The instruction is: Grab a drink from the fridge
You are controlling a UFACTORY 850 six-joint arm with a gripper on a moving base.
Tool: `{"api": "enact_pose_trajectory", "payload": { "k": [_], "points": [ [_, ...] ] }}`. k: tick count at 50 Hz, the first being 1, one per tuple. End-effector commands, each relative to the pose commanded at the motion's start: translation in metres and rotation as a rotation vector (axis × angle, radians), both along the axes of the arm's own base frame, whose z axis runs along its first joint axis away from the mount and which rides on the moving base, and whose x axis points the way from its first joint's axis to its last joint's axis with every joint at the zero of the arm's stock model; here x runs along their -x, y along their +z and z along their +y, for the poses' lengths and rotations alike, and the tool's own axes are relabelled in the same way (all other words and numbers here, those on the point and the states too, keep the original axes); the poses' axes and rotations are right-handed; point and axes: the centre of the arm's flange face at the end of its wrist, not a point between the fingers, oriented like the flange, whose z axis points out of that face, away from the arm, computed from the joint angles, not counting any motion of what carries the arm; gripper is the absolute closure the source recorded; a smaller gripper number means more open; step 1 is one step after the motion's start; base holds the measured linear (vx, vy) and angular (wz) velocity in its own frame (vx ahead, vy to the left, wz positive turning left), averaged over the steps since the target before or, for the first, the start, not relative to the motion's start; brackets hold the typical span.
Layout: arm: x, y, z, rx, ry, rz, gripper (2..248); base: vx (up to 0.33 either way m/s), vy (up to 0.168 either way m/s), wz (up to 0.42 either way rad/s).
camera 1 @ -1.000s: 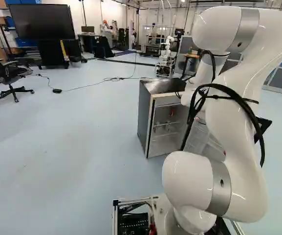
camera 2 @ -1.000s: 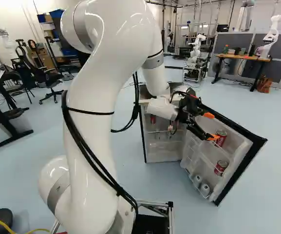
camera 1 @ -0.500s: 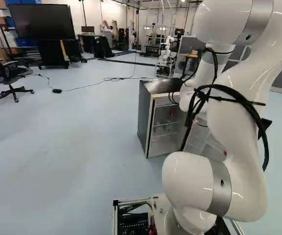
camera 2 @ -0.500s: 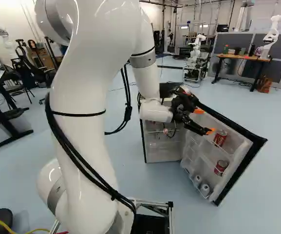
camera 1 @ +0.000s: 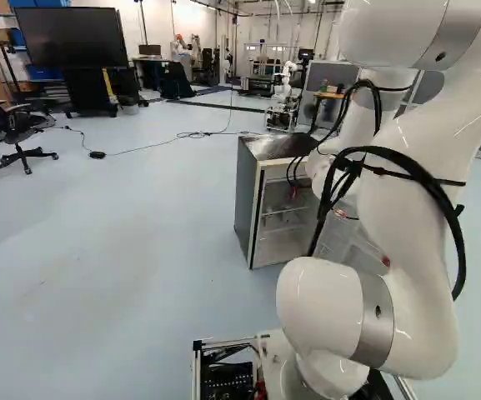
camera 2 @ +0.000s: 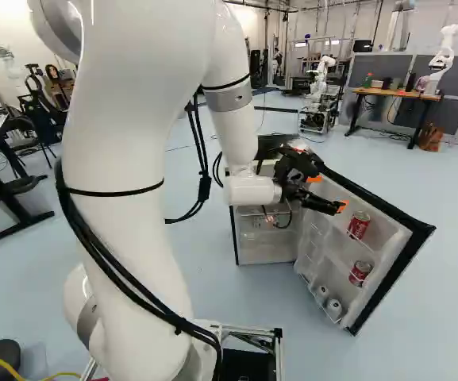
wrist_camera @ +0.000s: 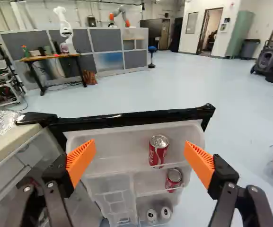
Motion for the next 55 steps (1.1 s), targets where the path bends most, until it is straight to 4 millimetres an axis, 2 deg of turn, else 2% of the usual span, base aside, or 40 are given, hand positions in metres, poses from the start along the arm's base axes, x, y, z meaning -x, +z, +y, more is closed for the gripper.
{"api": "enact_pose_trajectory", "payload": {
  "k": [13,55],
  "points": [
    [0.004,-0.012,0.000,0.009,0.110,0.045,3,0.000,0.000,0.000],
    [-0.026,-0.056,0.022,0.027,0.545,0.157,3,0.000,0.000,0.000]
  ]
}}
